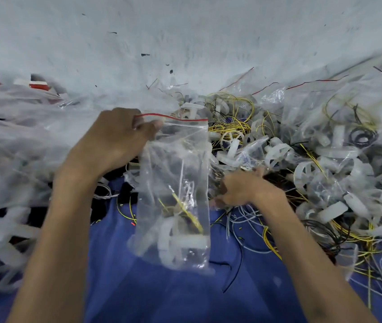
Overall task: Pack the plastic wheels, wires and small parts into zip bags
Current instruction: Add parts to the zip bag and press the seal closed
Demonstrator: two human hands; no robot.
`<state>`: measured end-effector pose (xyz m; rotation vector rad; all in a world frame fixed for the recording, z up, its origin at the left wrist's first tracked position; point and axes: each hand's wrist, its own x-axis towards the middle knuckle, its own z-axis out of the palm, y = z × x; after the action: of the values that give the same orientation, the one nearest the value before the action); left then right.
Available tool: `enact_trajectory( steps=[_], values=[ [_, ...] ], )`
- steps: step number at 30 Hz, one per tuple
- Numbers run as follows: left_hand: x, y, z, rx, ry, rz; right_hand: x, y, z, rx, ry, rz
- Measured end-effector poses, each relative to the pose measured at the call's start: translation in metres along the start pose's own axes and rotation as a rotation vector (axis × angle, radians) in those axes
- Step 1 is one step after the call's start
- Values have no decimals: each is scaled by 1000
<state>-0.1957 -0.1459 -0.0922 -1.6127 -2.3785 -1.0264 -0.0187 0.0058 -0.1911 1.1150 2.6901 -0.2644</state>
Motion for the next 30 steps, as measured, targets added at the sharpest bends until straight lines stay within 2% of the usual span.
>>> enact_trajectory(
  steps=[2, 13, 18, 22, 24, 27, 30],
  values=[
    [1, 2, 4, 9, -8, -2, 1, 0, 8, 2, 74, -10],
    [3, -6, 20, -14, -24, -48, -8, 22, -15, 248, 225, 5],
    [5, -1, 38, 0, -52, -11, -18, 38, -32, 444, 450, -43],
    [3, 9, 49, 55, -49, 30, -24, 38, -42, 708, 559, 74],
    [0, 15, 51, 59, -14, 57, -26, 34, -46, 954, 607, 106],
    [-4, 28, 54, 27, 31, 144, -32, 34, -55, 1439, 605, 93],
    [-6, 44, 60, -120, -67, 187, -40, 39, -61, 1619, 565, 76]
  ],
)
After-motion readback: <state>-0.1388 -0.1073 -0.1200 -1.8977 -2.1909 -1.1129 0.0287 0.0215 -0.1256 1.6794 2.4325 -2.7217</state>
